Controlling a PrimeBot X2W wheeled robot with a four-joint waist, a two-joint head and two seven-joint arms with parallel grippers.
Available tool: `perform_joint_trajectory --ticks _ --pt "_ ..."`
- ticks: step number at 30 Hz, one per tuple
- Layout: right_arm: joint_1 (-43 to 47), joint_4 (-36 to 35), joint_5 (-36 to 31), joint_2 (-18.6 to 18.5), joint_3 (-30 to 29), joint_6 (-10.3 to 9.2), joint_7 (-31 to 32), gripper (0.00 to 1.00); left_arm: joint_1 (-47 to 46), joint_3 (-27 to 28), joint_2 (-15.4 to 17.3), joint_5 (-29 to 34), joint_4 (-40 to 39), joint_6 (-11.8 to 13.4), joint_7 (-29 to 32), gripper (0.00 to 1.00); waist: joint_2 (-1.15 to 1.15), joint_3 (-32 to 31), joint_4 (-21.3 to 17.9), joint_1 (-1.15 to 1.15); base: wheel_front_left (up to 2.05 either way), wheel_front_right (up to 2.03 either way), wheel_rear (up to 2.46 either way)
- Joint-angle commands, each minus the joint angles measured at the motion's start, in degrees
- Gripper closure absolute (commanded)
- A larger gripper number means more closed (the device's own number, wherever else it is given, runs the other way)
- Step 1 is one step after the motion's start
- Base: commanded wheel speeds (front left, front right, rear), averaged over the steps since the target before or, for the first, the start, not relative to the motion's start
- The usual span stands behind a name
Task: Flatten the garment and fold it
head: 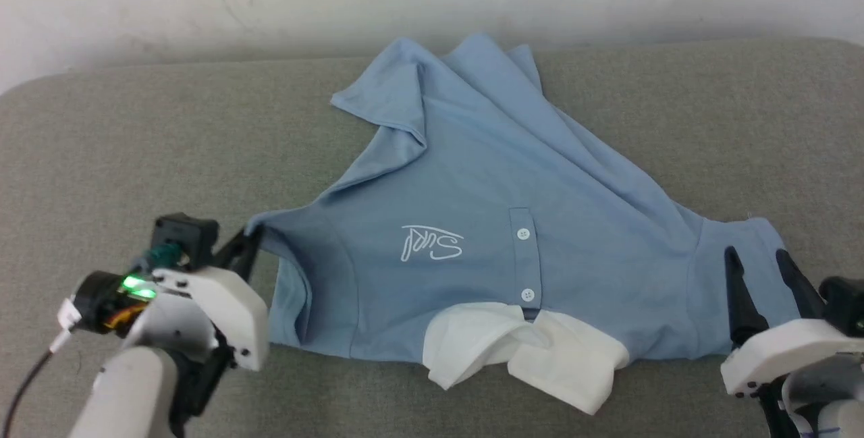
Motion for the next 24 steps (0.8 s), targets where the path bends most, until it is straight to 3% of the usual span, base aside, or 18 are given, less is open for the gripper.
perform_joint_trajectory --ticks 1,11,12,13,17,24 --pt "-0.95 -0.43 -0.34 -0.13 0.35 -0.06 0.09 0.0 -1.54 0.49 0.55 -0.13 1.18 0.15 0.7 1.0 0.0 1.1 -0.78 0.01 0.0 0.0 0.0" --pt "-2.79 -0.92 0.2 -0.61 1.6 -0.06 0.06 0.0 -10.97 0.94 5.2 0.1 16.05 -1.63 1.37 1.0 0.0 5.07 -2.57 0.01 0.0 0.0 0.0" --pt "-2.86 -0.78 0.25 -0.56 1.67 -0.06 -0.04 0.0 -11.94 0.79 5.51 0.38 17.55 -1.71 1.11 0.71 0.0 5.31 -2.58 0.01 0.0 0.0 0.0" --pt "-2.92 -0.6 0.28 -0.51 1.79 -0.06 -0.13 0.0 -12.86 0.59 5.95 1.08 19.07 -1.55 0.69 0.0 0.0 5.49 -2.58 0.01 0.0 0.0 0.0" --pt "-3.27 0.17 0.29 -0.32 2.47 -0.06 -0.39 0.0 -15.58 0.05 6.66 3.75 24.72 0.61 -1.24 0.0 0.0 5.64 -2.49 0.01 0.0 0.0 0.0" --pt "-2.8 0.94 0.06 -0.21 1.88 -0.06 -0.65 0.0 -16.13 1.29 4.1 3.29 26.84 3.81 -10.08 0.0 0.0 2.6 -1.02 0.01 0.0 0.0 0.0"
